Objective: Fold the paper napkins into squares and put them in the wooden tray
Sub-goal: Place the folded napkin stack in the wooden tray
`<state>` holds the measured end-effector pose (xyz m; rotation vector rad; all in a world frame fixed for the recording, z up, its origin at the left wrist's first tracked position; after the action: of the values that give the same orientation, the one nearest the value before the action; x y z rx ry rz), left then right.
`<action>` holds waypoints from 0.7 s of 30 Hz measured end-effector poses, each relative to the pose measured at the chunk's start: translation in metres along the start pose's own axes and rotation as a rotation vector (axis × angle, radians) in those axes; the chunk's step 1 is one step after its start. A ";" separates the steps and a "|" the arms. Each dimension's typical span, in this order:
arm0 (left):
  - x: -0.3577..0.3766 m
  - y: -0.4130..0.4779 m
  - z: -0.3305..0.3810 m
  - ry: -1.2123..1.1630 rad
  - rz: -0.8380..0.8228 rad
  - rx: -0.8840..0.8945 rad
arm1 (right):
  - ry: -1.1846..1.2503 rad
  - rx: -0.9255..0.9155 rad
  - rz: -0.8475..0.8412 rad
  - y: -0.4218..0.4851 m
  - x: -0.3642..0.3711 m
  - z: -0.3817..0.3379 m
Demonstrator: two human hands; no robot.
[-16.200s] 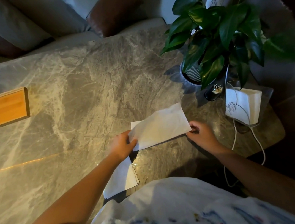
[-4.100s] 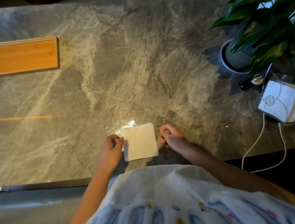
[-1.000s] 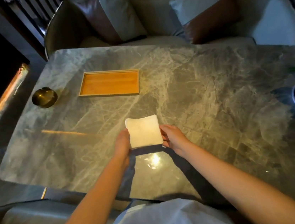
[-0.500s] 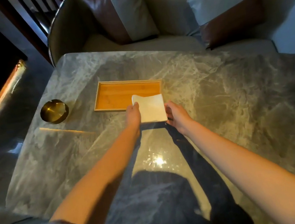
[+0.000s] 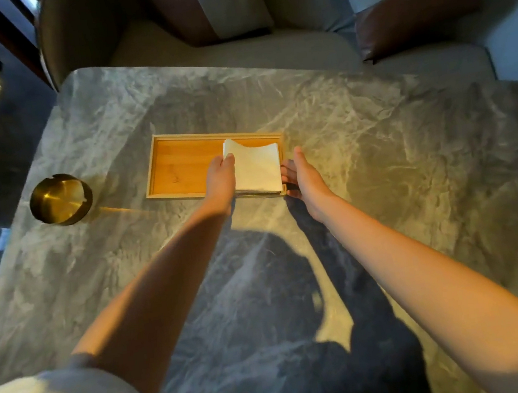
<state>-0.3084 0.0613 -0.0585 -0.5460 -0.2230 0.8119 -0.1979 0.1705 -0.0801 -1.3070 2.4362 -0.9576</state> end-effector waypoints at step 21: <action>0.012 0.008 -0.009 0.123 -0.071 0.048 | -0.165 -0.182 0.051 -0.020 -0.010 0.010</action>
<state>-0.3022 0.0714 -0.0707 -0.5376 -0.1089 0.7110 -0.1741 0.1667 -0.0766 -1.3158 2.4616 -0.6010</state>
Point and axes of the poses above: each hand's wrist, its own y-axis towards the middle knuckle, its own x-axis out of the palm, z = x × y, the point moved 3 cm from there along y, towards the middle knuckle, and after that the axes turned 13 degrees about -z, right-handed, at the moved point
